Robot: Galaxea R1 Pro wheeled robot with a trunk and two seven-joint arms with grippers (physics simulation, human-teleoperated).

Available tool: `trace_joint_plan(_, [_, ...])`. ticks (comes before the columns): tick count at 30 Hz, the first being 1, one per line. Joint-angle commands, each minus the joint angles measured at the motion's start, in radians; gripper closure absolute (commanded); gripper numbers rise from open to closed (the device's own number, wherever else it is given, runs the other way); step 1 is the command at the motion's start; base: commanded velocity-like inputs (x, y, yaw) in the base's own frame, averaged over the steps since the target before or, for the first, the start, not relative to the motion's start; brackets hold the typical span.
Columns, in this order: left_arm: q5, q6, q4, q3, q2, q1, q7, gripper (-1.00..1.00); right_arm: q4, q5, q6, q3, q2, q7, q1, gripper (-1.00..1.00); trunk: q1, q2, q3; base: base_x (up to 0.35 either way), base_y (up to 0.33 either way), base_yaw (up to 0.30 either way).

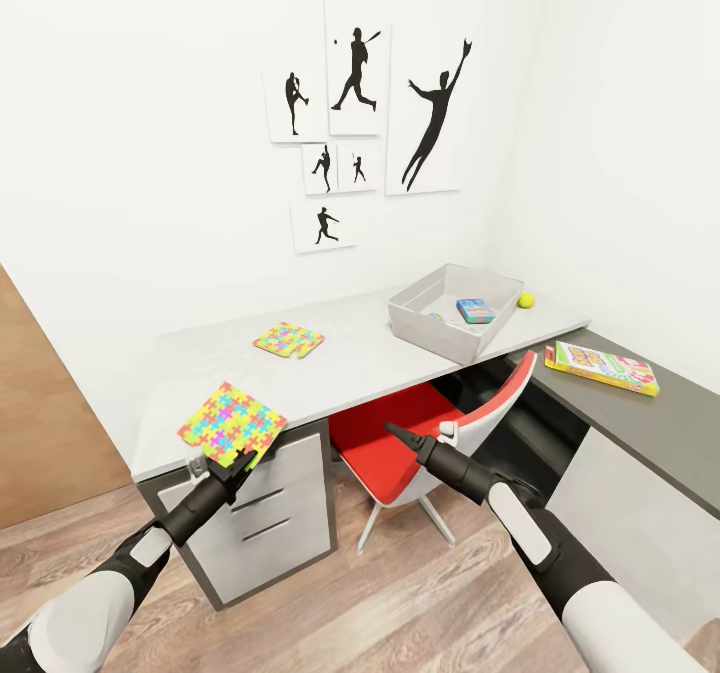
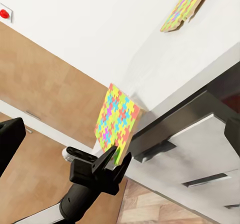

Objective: Put all the toys in the child's room - the three board games (two on the bed and one on the table), the two jigsaw puzzles on the table, and the tennis ball on the table - inside the toy box on the table in the child's room.

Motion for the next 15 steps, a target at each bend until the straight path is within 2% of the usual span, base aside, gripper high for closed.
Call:
trace_joint_plan(1, [0.010,0.010,0.000,-0.005,0.000,0.000,-0.002,1.00,0.000,-0.011,0.008,0.002,-0.001,-0.001,-0.001,-1.00,0.000,-0.001,-0.001,0.000,0.000,0.000])
trace_joint_plan(7, [0.009,0.013,-0.002,-0.007,0.001,0.000,-0.057,1.00,0.000,-0.011,0.008,0.002,-0.001,-0.001,-0.001,-1.00,0.000,-0.001,-0.001,0.000,0.000,0.000])
trace_joint_plan(15, [0.007,0.018,-0.007,-0.016,0.004,-0.001,-0.071,1.00,0.000,-0.011,0.008,0.002,-0.002,-0.001,-0.001,-1.00,0.000,-0.001,-0.001,0.000,0.000,0.000])
